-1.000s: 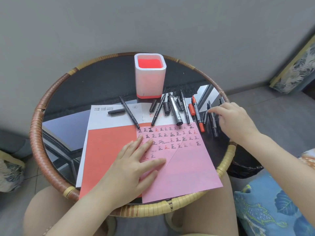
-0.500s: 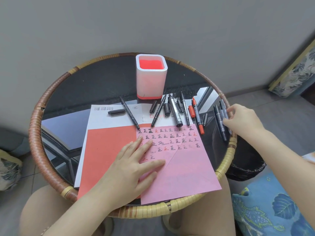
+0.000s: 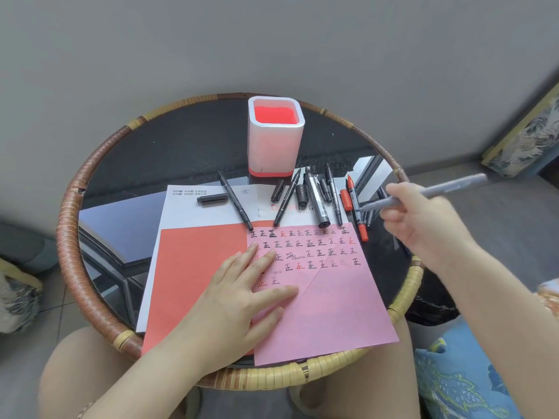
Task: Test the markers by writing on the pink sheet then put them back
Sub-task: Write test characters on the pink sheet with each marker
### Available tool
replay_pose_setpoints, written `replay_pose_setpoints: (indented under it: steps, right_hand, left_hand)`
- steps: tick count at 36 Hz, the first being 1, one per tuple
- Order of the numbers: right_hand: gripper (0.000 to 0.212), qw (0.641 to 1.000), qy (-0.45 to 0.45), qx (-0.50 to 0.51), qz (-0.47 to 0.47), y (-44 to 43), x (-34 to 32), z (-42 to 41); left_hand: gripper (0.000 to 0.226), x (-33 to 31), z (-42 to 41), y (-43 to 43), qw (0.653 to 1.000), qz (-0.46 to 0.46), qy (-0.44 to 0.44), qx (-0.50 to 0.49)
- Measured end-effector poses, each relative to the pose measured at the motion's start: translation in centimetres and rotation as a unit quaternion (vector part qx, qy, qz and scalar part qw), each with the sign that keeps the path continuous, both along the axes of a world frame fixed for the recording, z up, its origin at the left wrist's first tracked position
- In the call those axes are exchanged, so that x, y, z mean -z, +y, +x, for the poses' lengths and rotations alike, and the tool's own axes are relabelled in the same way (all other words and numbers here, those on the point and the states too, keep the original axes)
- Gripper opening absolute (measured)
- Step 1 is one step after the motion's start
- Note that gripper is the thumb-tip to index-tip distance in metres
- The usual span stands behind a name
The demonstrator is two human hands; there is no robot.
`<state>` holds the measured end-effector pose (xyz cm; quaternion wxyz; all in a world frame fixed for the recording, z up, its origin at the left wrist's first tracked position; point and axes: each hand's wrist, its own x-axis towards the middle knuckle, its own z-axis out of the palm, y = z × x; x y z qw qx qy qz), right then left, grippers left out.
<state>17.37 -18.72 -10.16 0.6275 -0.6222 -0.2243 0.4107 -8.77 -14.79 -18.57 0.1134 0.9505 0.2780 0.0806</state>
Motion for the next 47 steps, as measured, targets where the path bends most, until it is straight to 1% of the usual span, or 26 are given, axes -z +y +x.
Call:
replay_pose_setpoints:
  steps: [1, 4, 6, 11, 14, 19, 22, 26, 29, 33, 47]
  right_hand:
    - [0.02, 1.0, -0.002, -0.004, 0.008, -0.1, 0.2, -1.0]
    - [0.018, 0.996, -0.085, -0.023, 0.008, -0.5, 1.1, -4.1]
    - [0.018, 0.992, -0.117, -0.046, 0.018, -0.5, 1.8, -5.8]
    - [0.017, 0.989, -0.13, -0.071, 0.014, -0.5, 3.3, -8.6]
    - [0.016, 0.987, -0.155, -0.051, 0.004, -0.3, 4.1, -9.7]
    - [0.03, 0.98, -0.198, -0.007, -0.017, -0.2, 5.5, -10.9]
    - [0.036, 0.971, -0.235, 0.034, -0.008, -0.4, 6.4, -11.1]
    - [0.043, 0.955, -0.29, 0.065, 0.002, -0.4, 7.3, -11.0]
    - [0.041, 0.941, -0.332, 0.071, -0.002, -0.3, 7.7, -10.9]
    - [0.04, 0.936, -0.347, 0.066, -0.006, -0.3, 7.7, -10.9]
    - [0.035, 0.934, -0.351, 0.056, -0.013, -0.2, 7.9, -10.9]
  left_hand:
    - [0.035, 0.0, 0.0, 0.0, 1.0, 0.0, 0.002, 0.001]
    - [0.034, -0.1, 0.0, 0.0, 1.0, 0.004, 0.006, 0.003]
    - [0.035, -0.2, 0.0, 0.0, 1.0, 0.007, 0.006, 0.003]
    - [0.033, -0.2, 0.1, 0.0, 1.0, 0.005, -0.001, 0.006]
    - [0.031, -0.2, 0.1, 0.0, 1.0, 0.012, -0.001, 0.01]
    - [0.035, -0.1, 0.0, 0.1, 1.0, 0.022, -0.001, 0.01]
    - [0.043, -0.1, -0.1, 0.1, 1.0, 0.013, -0.004, 0.013]
    - [0.034, 0.0, 0.0, 0.2, 1.0, 0.008, -0.014, 0.018]
    - [0.033, 0.0, 0.0, 0.3, 1.0, 0.002, -0.023, 0.019]
    - [0.032, 0.1, 0.0, 0.3, 0.999, 0.0, -0.027, 0.019]
    - [0.033, -0.1, 0.1, 0.2, 0.999, 0.002, -0.034, 0.018]
